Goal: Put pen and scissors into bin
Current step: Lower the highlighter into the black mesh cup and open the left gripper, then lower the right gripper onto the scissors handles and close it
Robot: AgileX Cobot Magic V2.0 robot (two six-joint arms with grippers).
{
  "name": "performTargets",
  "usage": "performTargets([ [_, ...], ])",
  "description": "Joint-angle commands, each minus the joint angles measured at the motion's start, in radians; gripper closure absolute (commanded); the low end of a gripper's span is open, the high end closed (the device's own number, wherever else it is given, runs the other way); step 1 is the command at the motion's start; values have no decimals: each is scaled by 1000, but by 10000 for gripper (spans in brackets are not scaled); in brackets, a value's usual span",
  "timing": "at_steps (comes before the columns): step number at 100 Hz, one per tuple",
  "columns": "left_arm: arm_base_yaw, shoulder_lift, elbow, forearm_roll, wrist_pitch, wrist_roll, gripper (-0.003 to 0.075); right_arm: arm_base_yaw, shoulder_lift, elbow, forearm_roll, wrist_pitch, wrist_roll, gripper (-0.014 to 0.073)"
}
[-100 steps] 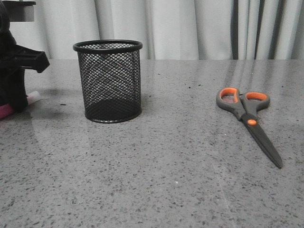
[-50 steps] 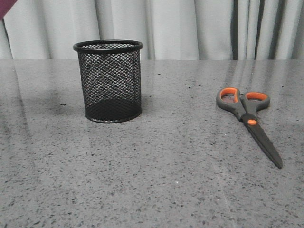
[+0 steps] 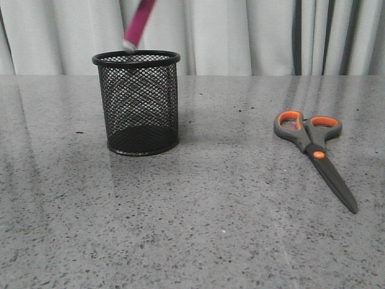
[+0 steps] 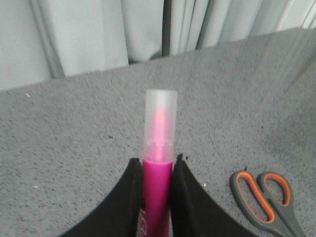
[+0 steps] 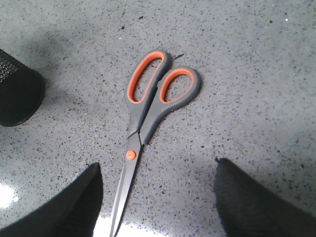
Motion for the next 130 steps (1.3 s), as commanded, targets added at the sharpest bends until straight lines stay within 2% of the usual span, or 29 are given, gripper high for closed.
performTargets([
  [1, -12, 0, -26, -8, -77, -1, 740, -7, -3, -34, 14, -50, -13, 160],
  [34, -9, 21, -26, -15, -43, -5, 729, -7, -3, -34, 14, -48, -15, 160],
  [43, -9, 21, -26, -21, -19, -5, 671, -7, -3, -34, 14, -48, -15, 160],
  [60, -9, 21, -26, -28, 2, -5, 489, -7, -3, -34, 14, -74, -15, 160],
  [70, -9, 8, -26, -45, 2, -6, 435, -7, -3, -34, 16, -77, -15, 160],
  [93, 30, -85, -27, -45, 14, -6, 430, -7, -1, -34, 39, -37, -15, 160],
  [130, 242, -266, -26, -45, 197, -6, 430, 10, 115, -52, 40, 42, -79, 160],
])
